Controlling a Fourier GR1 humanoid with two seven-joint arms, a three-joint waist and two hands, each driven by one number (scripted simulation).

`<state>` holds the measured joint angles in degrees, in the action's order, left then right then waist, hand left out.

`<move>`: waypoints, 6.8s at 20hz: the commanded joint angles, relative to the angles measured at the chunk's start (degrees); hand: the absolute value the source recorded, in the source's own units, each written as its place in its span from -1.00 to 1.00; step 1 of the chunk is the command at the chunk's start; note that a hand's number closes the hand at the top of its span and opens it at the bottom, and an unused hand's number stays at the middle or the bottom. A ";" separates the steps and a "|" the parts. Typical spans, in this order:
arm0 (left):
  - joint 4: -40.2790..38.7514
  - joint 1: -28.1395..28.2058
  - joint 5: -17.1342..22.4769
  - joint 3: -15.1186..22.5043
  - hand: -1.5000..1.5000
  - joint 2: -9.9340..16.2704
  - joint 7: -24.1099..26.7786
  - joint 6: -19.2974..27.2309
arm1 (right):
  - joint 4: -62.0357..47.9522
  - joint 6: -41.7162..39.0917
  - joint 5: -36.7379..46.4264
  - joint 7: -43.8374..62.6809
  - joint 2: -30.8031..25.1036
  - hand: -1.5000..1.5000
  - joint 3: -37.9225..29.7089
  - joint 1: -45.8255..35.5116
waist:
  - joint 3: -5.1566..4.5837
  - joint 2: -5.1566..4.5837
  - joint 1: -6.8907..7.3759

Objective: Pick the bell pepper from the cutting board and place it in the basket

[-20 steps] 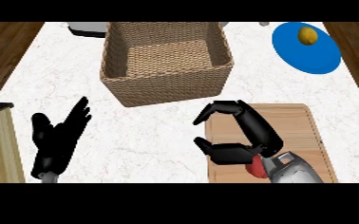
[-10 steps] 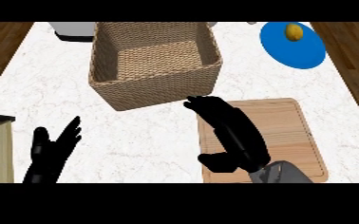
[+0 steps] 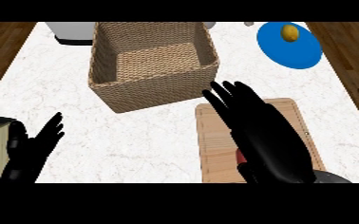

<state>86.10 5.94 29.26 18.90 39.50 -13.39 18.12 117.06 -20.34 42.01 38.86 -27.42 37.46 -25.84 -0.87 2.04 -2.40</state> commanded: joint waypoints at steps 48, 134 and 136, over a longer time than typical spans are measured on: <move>-5.67 -3.93 -3.38 -4.30 0.00 -8.04 -1.59 -5.68 | 4.44 -18.54 -3.50 9.61 -3.92 -1.00 0.19 12.21 | 0.85 -2.20 2.23; -6.68 -9.17 -4.74 0.81 0.00 -8.33 -4.28 -6.39 | -21.06 41.85 13.48 35.93 27.40 1.00 -1.22 -27.15 | 0.32 -1.88 7.71; -6.76 -8.55 -5.18 1.32 0.00 -8.68 -3.80 -6.03 | -25.50 41.73 12.47 35.76 27.39 1.00 -3.94 -29.90 | 0.30 -2.32 8.20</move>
<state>81.55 -8.16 22.49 17.72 38.93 -20.26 9.91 95.22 19.03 55.75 64.27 -0.52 37.80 -49.49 -0.11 0.50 5.78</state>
